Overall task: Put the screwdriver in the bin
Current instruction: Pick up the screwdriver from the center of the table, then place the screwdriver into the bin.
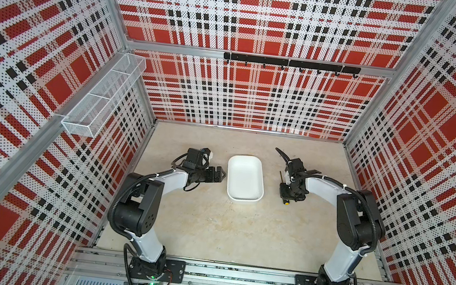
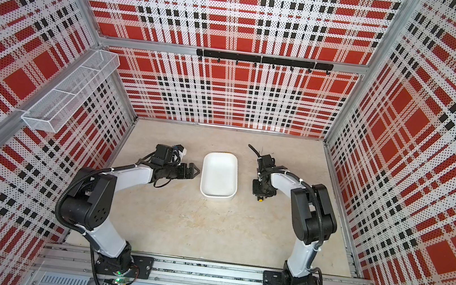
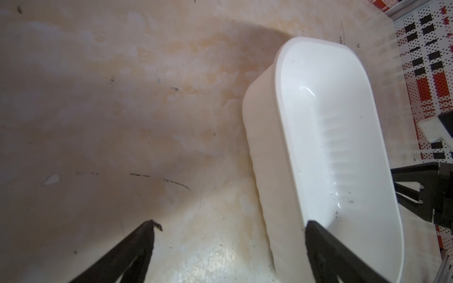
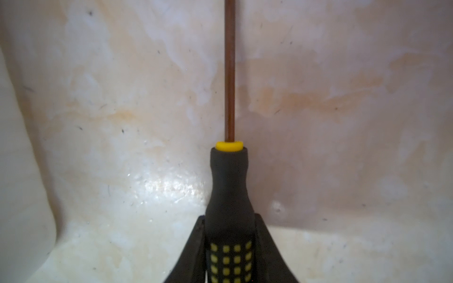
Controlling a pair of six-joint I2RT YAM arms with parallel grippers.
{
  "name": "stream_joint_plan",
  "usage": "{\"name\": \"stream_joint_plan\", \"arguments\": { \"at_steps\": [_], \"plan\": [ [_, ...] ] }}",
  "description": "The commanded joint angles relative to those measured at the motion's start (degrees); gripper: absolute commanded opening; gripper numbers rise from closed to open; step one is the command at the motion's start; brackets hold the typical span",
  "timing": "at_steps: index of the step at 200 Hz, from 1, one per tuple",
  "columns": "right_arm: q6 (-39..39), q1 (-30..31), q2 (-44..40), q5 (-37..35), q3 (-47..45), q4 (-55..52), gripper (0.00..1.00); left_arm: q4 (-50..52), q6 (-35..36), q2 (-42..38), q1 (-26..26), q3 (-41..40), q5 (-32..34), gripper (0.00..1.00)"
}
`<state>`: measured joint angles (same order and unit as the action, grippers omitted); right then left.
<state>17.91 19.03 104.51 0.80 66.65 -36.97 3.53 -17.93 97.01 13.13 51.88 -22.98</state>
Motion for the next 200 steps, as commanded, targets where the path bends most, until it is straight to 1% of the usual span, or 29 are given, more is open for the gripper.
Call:
{"name": "stream_joint_plan", "arguments": {
  "at_steps": [1,22,38,75,90,106,110,133,163,200],
  "plan": [
    [2.3,0.4,-2.4,-0.4,2.9,-4.0,0.0,0.8,1.0,-0.2,0.3,1.5,-2.8,0.98],
    [5.0,0.5,-5.0,-1.6,5.0,-6.8,0.0,0.8,1.4,-0.7,0.3,1.4,-4.4,0.98],
    [7.0,0.5,-8.1,0.2,6.1,-7.8,0.0,0.8,1.7,-0.9,0.3,1.3,-5.4,0.98],
    [10.6,0.6,-13.9,13.4,9.5,-8.1,0.0,0.6,2.2,-1.4,-0.2,1.2,-7.6,0.98],
    [12.7,1.7,-15.3,16.8,10.7,-7.4,0.0,0.4,2.2,-1.9,-0.6,0.9,-8.0,0.98],
    [13.4,4.4,-15.9,17.1,12.3,-7.1,0.0,-0.1,2.2,-2.4,-1.3,0.5,-9.1,0.98],
    [15.2,5.1,-15.8,17.3,12.8,-7.1,0.0,-0.4,2.1,-2.4,-1.5,0.4,-9.6,0.98],
    [18.0,8.9,-14.4,17.2,15.4,-7.0,0.0,-2.3,1.4,-2.9,-2.6,-0.7,-11.8,0.98],
    [21.4,12.7,-10.8,16.2,17.3,-5.5,0.0,-3.3,1.3,-2.7,-3.0,-1.2,-13.4,0.98],
    [25.8,16.0,-6.1,14.9,17.1,-2.8,0.0,-3.9,1.1,-2.3,-3.1,-1.4,-13.9,0.98]
  ]
}}
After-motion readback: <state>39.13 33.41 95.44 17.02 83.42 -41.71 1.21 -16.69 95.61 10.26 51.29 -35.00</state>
